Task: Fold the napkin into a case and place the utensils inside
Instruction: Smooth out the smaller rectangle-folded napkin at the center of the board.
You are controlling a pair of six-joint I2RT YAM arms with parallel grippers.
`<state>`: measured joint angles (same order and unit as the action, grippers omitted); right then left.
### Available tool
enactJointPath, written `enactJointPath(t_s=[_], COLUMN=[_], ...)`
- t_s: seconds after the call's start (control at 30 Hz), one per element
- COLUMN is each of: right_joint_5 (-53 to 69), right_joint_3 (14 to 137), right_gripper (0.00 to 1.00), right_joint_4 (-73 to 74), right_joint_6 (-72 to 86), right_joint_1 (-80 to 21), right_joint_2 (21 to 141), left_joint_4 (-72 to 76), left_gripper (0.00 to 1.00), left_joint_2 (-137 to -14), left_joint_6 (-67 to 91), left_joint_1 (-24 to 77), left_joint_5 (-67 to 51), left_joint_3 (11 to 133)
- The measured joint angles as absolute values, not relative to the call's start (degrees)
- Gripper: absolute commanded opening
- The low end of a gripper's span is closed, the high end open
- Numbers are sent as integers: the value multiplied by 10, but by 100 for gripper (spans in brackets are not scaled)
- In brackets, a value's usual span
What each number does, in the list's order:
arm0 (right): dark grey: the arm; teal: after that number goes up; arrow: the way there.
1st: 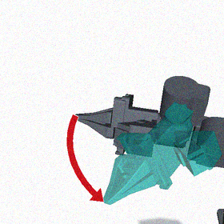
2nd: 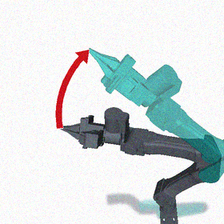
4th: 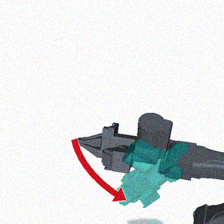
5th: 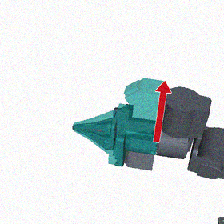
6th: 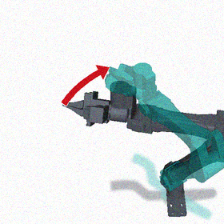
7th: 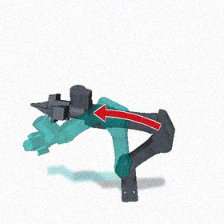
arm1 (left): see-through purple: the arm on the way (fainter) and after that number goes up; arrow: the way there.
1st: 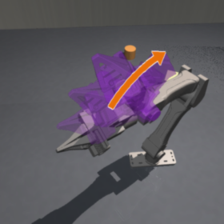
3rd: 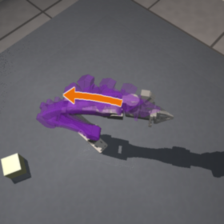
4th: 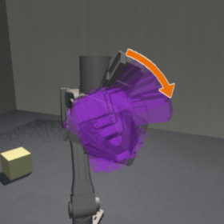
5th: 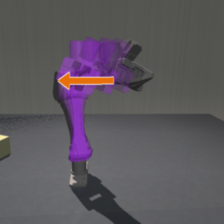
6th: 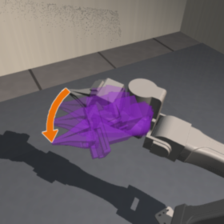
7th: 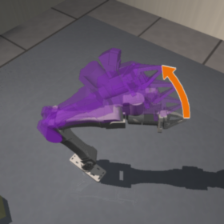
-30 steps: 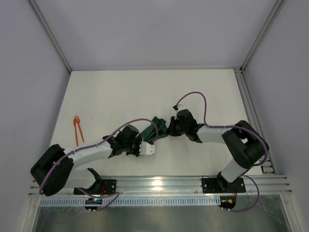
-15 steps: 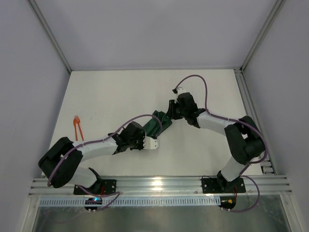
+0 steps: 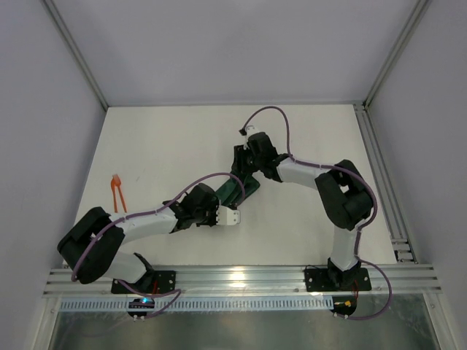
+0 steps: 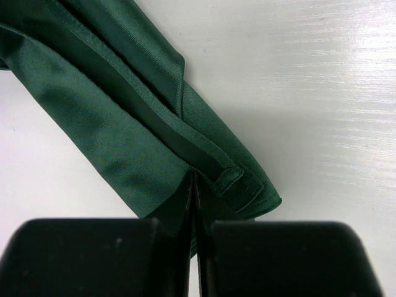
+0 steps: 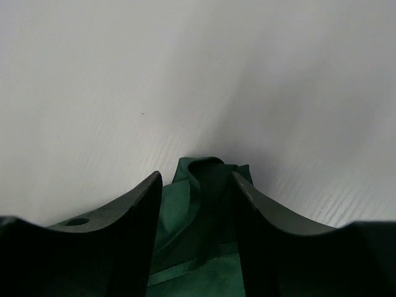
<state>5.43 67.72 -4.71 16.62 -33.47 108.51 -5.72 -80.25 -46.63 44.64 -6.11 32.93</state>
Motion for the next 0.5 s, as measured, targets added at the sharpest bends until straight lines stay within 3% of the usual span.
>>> enactJointPath(t_s=[0.13, 0.23, 0.5], right_joint_5=[49, 37, -6], right_joint_3=[676, 662, 572], right_gripper=[17, 5, 4], right_joint_4=[-45, -60, -97], right_joint_6=[166, 171, 181], right_joint_1=[-347, -348, -346], right_joint_2=[1099, 1098, 1068], left_joint_4=[-57, -57, -59], left_gripper=[0, 0, 0], left_joint_2=[-802, -802, -802], left_joint_6=[-464, -462, -452], left_joint_1=[446, 446, 446], left_joint_5=[-61, -61, -61], left_joint_3=[329, 329, 330])
